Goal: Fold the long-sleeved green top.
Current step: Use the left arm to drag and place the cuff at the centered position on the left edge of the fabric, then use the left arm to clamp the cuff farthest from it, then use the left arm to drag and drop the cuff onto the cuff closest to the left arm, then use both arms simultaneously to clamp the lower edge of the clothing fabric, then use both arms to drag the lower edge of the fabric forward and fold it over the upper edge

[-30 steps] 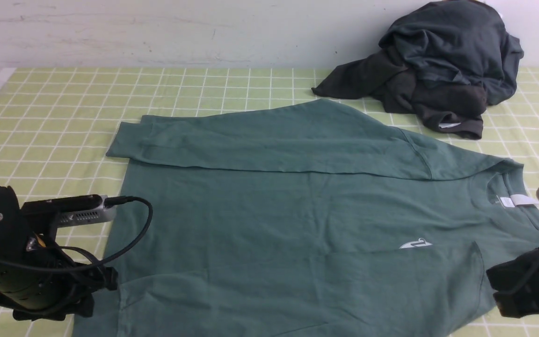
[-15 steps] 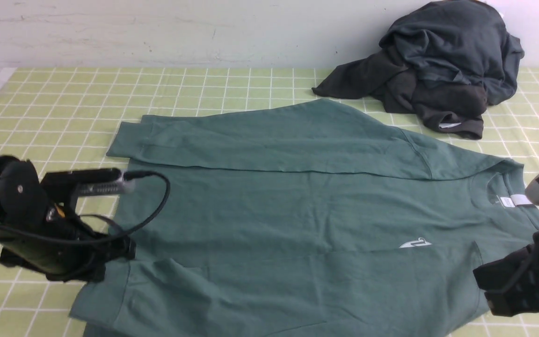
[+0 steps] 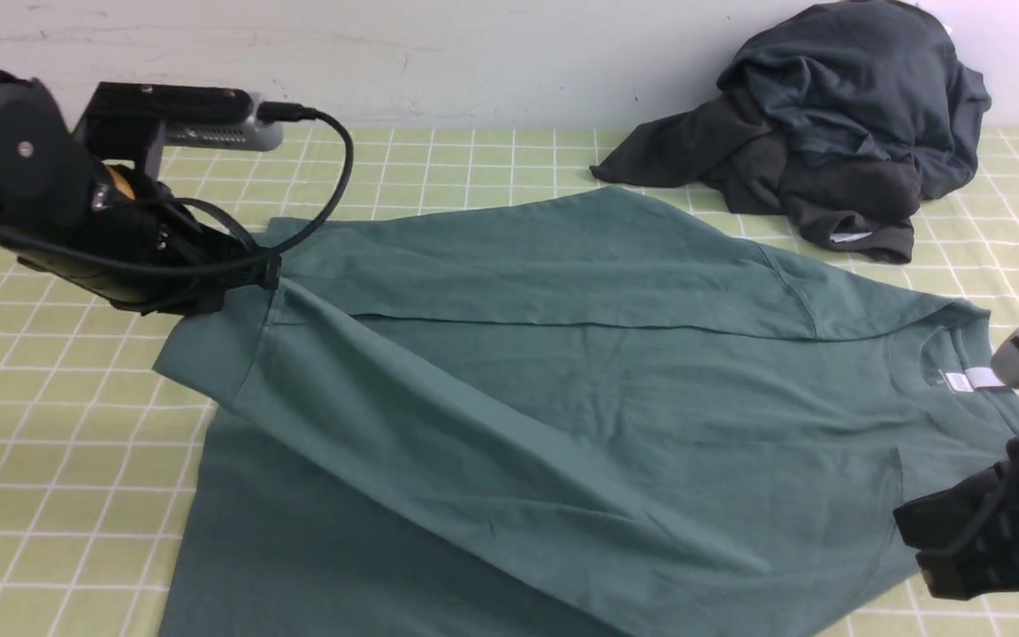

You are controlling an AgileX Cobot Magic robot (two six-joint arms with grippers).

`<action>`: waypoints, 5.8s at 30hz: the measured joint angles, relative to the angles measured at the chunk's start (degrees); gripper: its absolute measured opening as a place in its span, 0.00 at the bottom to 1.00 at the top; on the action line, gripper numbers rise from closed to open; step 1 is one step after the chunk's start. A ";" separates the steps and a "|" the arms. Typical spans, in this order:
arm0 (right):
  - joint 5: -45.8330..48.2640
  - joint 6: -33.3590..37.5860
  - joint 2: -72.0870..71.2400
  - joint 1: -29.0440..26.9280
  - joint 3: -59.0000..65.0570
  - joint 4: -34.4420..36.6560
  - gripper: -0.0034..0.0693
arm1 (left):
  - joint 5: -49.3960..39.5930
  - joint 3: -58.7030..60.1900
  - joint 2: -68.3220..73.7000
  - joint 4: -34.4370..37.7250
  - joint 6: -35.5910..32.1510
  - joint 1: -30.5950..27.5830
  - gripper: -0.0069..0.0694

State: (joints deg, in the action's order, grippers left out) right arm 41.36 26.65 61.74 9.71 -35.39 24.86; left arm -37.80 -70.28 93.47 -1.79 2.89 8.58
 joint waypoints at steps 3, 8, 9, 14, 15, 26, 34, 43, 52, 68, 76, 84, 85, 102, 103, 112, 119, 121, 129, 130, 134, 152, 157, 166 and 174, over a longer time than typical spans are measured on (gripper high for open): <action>0.00 0.00 0.00 0.00 0.00 0.00 0.03 | -2.65 -5.78 7.45 -3.20 1.04 0.00 0.11; 0.00 0.00 0.00 0.00 0.00 0.00 0.03 | -5.63 -14.78 15.62 -4.48 1.92 0.00 0.12; 0.00 0.00 0.00 0.00 0.00 0.00 0.03 | -7.35 -18.71 18.22 -4.75 1.92 0.00 0.14; 0.00 0.00 0.00 0.00 0.00 0.00 0.03 | -17.37 -32.36 26.91 -4.73 1.92 -1.43 0.36; 0.00 0.00 0.00 0.00 0.00 0.00 0.03 | -19.06 -35.43 28.70 -4.73 1.92 -2.07 0.41; 0.00 0.31 0.00 0.00 0.00 0.00 0.03 | -16.37 -55.96 47.93 -5.39 5.32 -7.21 0.57; 0.00 2.07 0.00 0.00 0.00 -0.18 0.03 | -22.43 -60.01 49.59 -5.07 2.13 -6.71 0.14; 0.48 2.07 0.00 0.05 0.00 -0.36 0.03 | -32.71 -63.27 33.26 -3.63 -4.00 -1.57 0.10; 1.35 2.07 0.00 0.05 0.00 0.00 0.03 | -33.08 -40.06 15.91 0.48 -1.24 -0.39 0.10; 2.51 2.99 0.00 0.05 0.00 4.15 0.03 | -31.61 -5.77 14.26 -3.69 -0.47 -0.04 0.38; 2.84 4.63 0.00 0.05 0.00 5.30 0.03 | -27.10 14.38 -3.16 0.03 -9.54 11.19 0.62; 2.84 6.77 0.00 0.05 0.00 6.24 0.03 | -5.43 34.66 -10.27 0.28 -32.67 19.61 0.63; 2.84 7.04 0.00 0.05 0.00 6.49 0.03 | -2.98 36.05 -10.20 -0.03 -34.42 19.66 0.63; 5.61 18.63 -2.16 0.05 -0.11 15.22 0.03 | 3.50 38.83 -16.29 -3.81 -30.51 19.78 0.10; 6.05 25.84 -4.80 0.05 -0.11 20.29 0.03 | 2.76 38.83 -18.55 -3.75 -30.17 19.78 0.10; -2.88 59.64 -7.03 0.05 -0.47 28.47 0.08 | -0.07 38.88 -26.63 -3.63 -27.26 19.78 0.10; -6.00 56.76 8.85 0.05 -0.47 -1.57 0.38 | -0.13 38.88 -27.12 -3.18 -25.50 19.78 0.10; -6.96 56.38 13.18 0.05 -0.47 -8.37 0.43 | -0.25 38.88 -27.12 -2.88 -25.45 19.78 0.10; -15.91 54.89 26.60 0.05 -0.53 -16.25 0.41 | -1.07 38.88 -27.12 -1.63 -25.33 19.78 0.10; -15.88 54.89 27.50 0.05 -0.59 -16.49 0.39 | -1.07 38.88 -27.12 -1.63 -25.33 19.78 0.10; -16.50 54.63 27.99 0.10 -0.97 -16.89 0.31 | -1.07 38.88 -27.12 -1.58 -25.33 19.78 0.10; 1.09 22.48 26.87 -0.17 -25.28 -16.09 0.04 | -10.87 16.24 -23.20 -13.94 6.94 14.51 0.10; -0.51 18.28 39.29 -1.83 -42.85 -16.39 0.04 | -7.16 -0.12 -5.56 -15.66 7.04 7.01 0.10; -0.69 17.15 60.55 -2.45 -66.49 -18.65 0.04 | -9.49 -35.00 26.67 -16.38 6.87 2.37 0.10; -0.86 10.84 70.17 -3.91 -74.88 -19.74 0.14 | -19.26 -67.15 52.34 -16.51 3.12 2.26 0.33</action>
State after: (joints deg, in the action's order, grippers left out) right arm 40.50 37.49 131.91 5.80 -110.27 5.12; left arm -57.06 -137.44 145.81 -18.29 6.00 10.84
